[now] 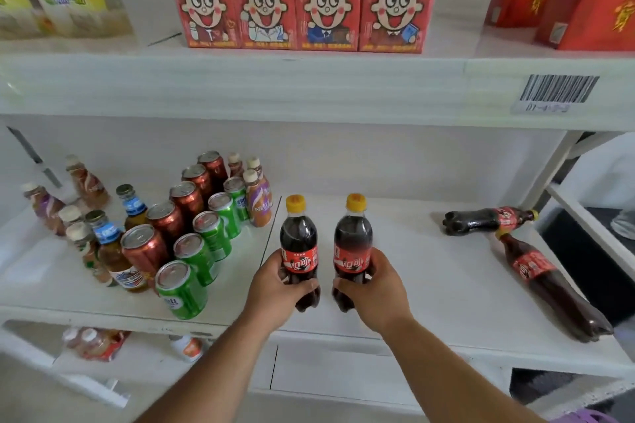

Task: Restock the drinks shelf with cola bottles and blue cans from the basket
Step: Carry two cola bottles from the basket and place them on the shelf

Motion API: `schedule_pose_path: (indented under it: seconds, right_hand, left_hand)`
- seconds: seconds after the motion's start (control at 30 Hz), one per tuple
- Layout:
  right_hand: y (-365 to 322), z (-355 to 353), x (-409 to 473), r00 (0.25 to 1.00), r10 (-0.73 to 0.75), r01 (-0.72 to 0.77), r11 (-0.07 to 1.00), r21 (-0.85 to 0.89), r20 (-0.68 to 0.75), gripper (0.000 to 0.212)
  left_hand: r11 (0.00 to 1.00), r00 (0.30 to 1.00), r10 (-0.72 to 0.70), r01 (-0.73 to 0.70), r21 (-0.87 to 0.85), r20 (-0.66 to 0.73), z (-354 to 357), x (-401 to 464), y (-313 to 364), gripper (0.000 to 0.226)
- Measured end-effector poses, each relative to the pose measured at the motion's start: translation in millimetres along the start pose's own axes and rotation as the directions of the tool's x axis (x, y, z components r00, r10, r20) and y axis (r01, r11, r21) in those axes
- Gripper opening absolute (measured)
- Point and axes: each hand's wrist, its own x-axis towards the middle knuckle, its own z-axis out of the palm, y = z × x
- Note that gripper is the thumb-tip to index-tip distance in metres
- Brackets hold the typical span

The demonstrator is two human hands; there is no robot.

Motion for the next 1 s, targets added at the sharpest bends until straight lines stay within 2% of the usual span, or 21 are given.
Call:
schedule_pose_path:
  seconds: [0.27, 0.4, 0.63, 0.8, 1.0]
  right_hand:
    - [10, 21, 39, 0.999, -0.011, 0.013, 0.999, -0.036, 0.045, 0.054]
    - [20, 28, 44, 0.999, -0.018, 0.019, 1.000, -0.015, 0.030, 0.057]
    - [24, 26, 44, 0.998, 0.009, -0.003, 0.994, -0.112, 0.056, 0.053]
    - [27, 28, 45, 0.995, 0.082, -0.067, 0.974, -0.214, 0.059, 0.039]
    - [31, 34, 37, 0.991, 0.133, -0.133, 0.968, -0.213, -0.012, 0.037]
  left_hand:
    - [1.000, 0.999, 0.006, -0.007, -0.010, -0.049, 18, 40, -17, 0.052]
    - [1.000, 0.999, 0.009, -0.010, -0.020, -0.046, 21, 49, -26, 0.060]
    - [1.000, 0.998, -0.014, 0.014, -0.012, -0.053, 28, 45, -39, 0.062]
    - [0.996, 0.994, -0.081, 0.083, 0.019, -0.071, 29, 39, -44, 0.074]
    - [0.997, 0.996, -0.039, 0.044, 0.063, -0.079, 38, 34, -52, 0.052]
